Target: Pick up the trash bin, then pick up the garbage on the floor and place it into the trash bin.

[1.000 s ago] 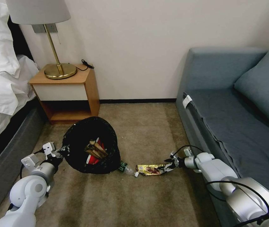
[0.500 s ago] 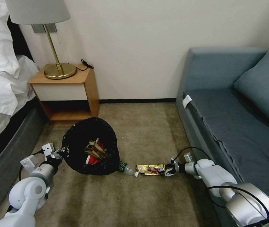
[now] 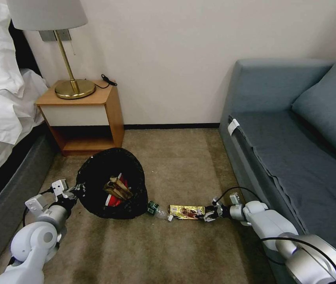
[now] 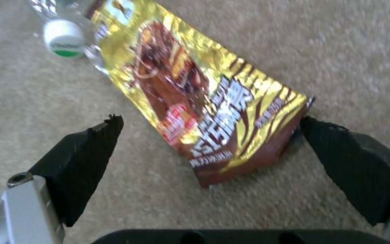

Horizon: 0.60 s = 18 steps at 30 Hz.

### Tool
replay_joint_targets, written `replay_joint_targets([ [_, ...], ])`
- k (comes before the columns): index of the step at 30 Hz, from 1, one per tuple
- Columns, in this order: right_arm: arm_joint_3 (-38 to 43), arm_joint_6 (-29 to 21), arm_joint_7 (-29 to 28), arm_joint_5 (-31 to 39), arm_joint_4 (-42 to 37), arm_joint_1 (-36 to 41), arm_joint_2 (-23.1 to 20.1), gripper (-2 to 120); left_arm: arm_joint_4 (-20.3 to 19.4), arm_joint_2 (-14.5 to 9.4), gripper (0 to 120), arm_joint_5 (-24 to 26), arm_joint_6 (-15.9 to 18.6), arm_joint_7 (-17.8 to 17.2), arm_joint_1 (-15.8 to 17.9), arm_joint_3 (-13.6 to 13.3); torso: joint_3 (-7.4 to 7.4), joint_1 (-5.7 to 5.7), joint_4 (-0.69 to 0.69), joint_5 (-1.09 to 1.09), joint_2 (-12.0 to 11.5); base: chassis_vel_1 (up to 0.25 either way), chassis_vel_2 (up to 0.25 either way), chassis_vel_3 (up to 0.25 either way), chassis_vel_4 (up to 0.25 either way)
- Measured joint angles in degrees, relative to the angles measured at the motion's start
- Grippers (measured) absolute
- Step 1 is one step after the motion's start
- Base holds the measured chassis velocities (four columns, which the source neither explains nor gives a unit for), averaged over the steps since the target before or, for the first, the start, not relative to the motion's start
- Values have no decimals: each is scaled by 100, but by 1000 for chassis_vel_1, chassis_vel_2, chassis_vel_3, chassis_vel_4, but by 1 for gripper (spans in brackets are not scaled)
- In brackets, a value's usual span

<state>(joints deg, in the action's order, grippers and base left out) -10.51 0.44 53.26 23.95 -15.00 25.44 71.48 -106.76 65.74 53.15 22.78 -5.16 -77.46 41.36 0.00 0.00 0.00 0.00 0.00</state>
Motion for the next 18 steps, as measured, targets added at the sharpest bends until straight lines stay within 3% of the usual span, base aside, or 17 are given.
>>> replay_joint_targets([
  [12,78,92,-297,-94,129,13,110,96,53,-10,3,-36,-50,54,13,-2,0,0,-1,-2,0,0,0,0,0],
  [13,86,109,-353,-80,131,12,145,87,64,-9,3,-55,-56,66,14,-4,0,0,-1,-2,0,0,0,0,0],
  [16,85,117,-378,-69,131,12,160,82,73,-6,3,-70,-59,77,14,-6,0,0,-1,-1,0,0,0,0,0],
  [18,80,126,-434,-60,150,6,189,73,95,0,3,-86,-73,87,12,-7,-1,0,-2,-3,0,0,0,0,0],
])
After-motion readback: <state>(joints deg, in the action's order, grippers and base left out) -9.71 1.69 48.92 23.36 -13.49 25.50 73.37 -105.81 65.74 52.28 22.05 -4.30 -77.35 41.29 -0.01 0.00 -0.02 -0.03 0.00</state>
